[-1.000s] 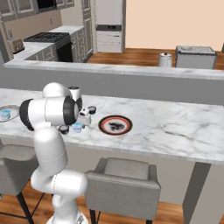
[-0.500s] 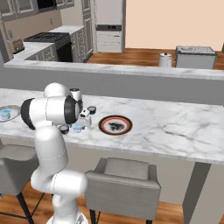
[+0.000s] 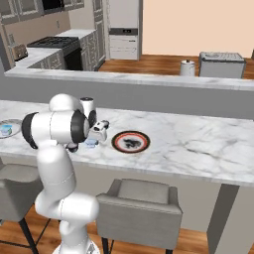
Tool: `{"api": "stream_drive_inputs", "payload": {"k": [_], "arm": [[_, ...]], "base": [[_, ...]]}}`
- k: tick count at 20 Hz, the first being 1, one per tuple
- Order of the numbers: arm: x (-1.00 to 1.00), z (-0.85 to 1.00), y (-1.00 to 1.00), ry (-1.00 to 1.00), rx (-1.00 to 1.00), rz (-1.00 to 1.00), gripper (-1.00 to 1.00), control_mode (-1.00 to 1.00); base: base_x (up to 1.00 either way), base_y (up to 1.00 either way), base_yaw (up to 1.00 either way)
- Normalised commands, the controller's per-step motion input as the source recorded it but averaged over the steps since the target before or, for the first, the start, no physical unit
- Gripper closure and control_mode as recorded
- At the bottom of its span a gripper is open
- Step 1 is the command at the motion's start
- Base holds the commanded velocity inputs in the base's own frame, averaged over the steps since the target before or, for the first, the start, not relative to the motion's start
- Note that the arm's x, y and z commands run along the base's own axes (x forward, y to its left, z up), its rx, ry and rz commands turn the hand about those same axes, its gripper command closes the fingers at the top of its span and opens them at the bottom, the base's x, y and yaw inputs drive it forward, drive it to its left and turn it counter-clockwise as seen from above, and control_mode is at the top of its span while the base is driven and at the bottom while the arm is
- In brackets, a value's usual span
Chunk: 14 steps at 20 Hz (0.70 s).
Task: Place two yogurt containers on each plate.
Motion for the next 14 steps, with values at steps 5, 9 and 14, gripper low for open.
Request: {"api": "stream_drive_inputs", "payload": {"k": [5,9,14], "arm": [[0.0,0.25,-0.84,0.0,0.01,0.0,1.0,-1.0],[0.0,0.19,-0.83,0.0,0.01,0.0,1.0,-1.0],[0.0,0.18,-0.74,0.0,0.02,-0.01,1.0,-1.0]], "base": [[0.0,0.0,0.0],[0.0,0.0,0.0],[0.0,0.0,0.0]]}}
